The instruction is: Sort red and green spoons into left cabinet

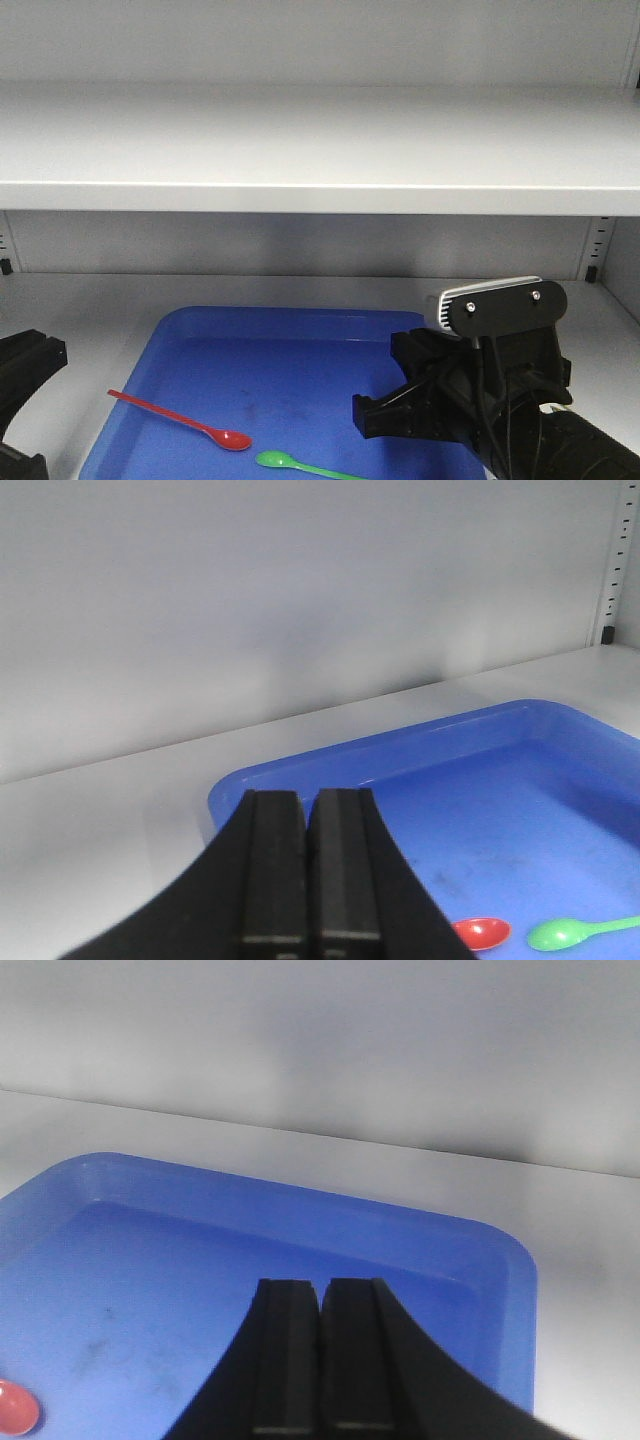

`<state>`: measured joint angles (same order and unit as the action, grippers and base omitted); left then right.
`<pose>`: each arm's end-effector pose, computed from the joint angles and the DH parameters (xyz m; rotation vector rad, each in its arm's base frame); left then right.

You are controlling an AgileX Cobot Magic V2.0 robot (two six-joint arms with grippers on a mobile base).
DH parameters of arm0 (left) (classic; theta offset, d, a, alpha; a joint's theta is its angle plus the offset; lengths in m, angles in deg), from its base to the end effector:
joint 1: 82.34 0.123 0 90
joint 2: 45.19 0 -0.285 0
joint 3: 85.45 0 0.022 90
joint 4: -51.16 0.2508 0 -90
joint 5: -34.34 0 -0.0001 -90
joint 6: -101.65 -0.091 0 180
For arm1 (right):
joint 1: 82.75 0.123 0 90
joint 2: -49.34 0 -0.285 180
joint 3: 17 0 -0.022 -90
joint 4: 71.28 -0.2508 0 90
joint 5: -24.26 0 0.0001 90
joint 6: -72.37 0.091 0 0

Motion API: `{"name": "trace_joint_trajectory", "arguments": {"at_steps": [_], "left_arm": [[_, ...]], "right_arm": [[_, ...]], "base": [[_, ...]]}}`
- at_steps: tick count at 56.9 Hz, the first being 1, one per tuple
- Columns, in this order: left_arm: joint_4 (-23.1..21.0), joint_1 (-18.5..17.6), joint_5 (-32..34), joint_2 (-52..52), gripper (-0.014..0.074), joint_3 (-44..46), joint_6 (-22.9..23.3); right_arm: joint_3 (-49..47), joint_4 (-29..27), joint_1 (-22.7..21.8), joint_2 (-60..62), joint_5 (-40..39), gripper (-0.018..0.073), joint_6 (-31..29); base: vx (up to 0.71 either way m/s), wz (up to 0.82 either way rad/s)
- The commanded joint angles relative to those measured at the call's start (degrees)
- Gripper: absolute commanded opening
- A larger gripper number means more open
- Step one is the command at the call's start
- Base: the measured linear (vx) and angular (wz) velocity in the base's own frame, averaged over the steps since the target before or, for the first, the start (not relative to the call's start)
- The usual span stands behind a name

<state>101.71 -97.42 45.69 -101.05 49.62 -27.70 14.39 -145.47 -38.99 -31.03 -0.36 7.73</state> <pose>0.1705 -0.0602 0.3280 0.3224 1.6101 -0.3348 0.2231 0.1633 0.3103 -0.2733 1.7918 0.2671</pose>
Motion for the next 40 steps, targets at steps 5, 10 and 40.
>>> {"name": "trace_joint_trajectory", "arguments": {"at_steps": [5, 10, 40], "left_arm": [[-1.93, -0.26, 2.08, -0.12, -0.0007, 1.58, -0.04], [-6.10, -0.26, -0.94, 0.91, -0.0007, 1.54, -5.41], [-42.93, 5.80, -3.93, 35.30, -0.0007, -17.84, -44.28]], "right_arm": [[-1.99, 1.94, 0.06, 1.48, -1.75, -0.0007, -0.60], [-1.99, 1.94, 0.06, 1.48, -1.75, -0.0007, -0.60], [-1.99, 1.94, 0.06, 1.48, -1.75, -0.0007, -0.60]], "base": [[0.00, 0.00], [0.00, 0.00], [0.00, 0.00]]}}
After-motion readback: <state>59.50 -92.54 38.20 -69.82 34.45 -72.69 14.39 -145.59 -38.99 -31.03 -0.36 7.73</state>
